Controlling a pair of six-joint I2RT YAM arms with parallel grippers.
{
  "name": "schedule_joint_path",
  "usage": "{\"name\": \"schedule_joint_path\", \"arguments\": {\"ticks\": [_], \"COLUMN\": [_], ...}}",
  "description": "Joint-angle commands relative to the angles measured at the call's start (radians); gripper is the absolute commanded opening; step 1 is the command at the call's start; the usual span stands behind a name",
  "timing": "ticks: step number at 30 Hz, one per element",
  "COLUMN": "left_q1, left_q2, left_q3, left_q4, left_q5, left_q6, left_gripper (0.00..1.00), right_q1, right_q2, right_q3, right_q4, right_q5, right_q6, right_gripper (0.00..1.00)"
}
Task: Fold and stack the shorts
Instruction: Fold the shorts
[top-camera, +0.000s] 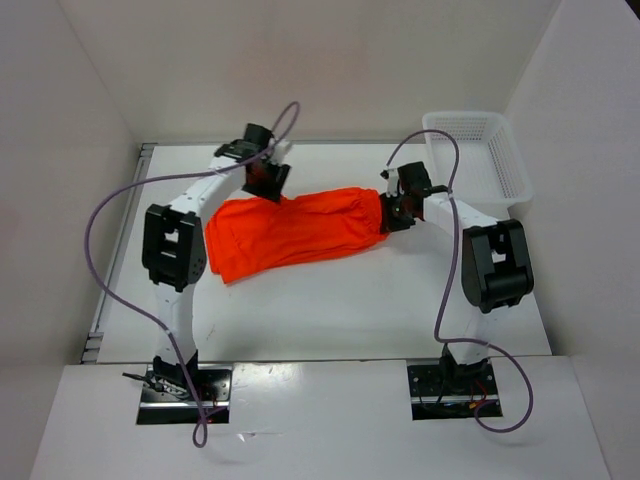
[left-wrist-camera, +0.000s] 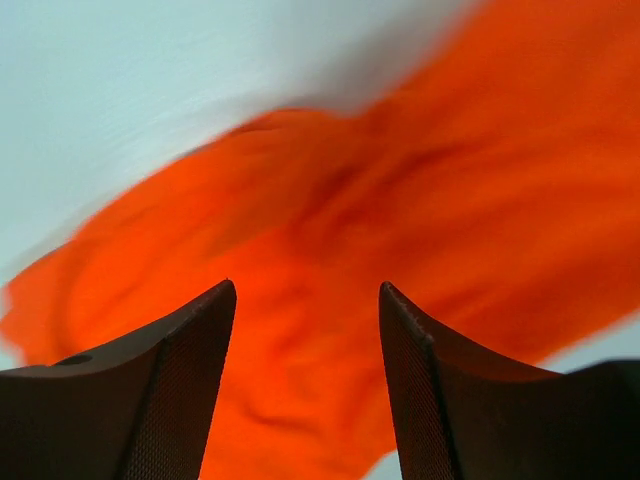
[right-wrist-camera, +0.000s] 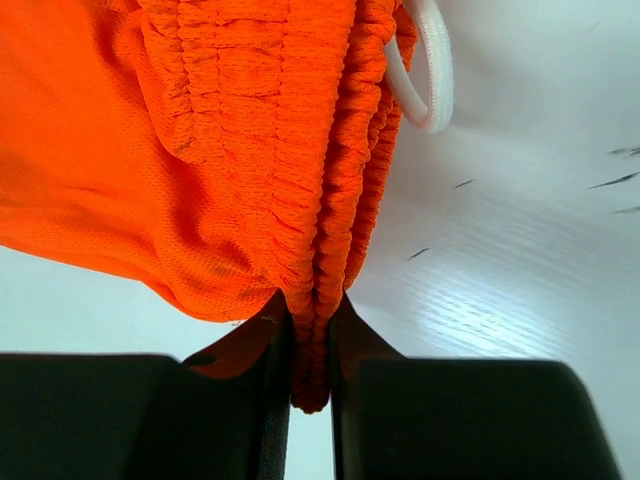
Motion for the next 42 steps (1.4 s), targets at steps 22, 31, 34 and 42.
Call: {"name": "schedule_joint_path", "arguments": {"ticks": [22, 31, 34, 42], "left_q1": [-0.109, -0.089, -0.089, -0.098], "left_q2": [0.108, 0.236, 0.275, 0.395], "left_q3": [0.26, 0.212, 0.256, 0.414], "left_q4": [-0.062, -0.071, -0.08, -0.122], "left_q5": [0.328, 0.352, 0.418, 0.457], "left_q6": [0.004, 0.004, 0.004, 0.004], "left_gripper": [0.77, 0.82, 0.87, 0.96], "right_q1": [-0.232, -0.084, 0.042, 0.257], "right_q2": [-0.292, -0.185, -0.173, -0.064], "right_q3": [0.21, 0.397, 0.335, 0.249], "right_q4": [-0.048, -0.118, -0.106, -0.074], "right_q5": [0.141, 0.317, 0.349, 0.443], "right_q6": [-0.291, -0.492, -0.517, -0.566], "right_gripper": [0.0, 0.0, 0.0, 0.0]}}
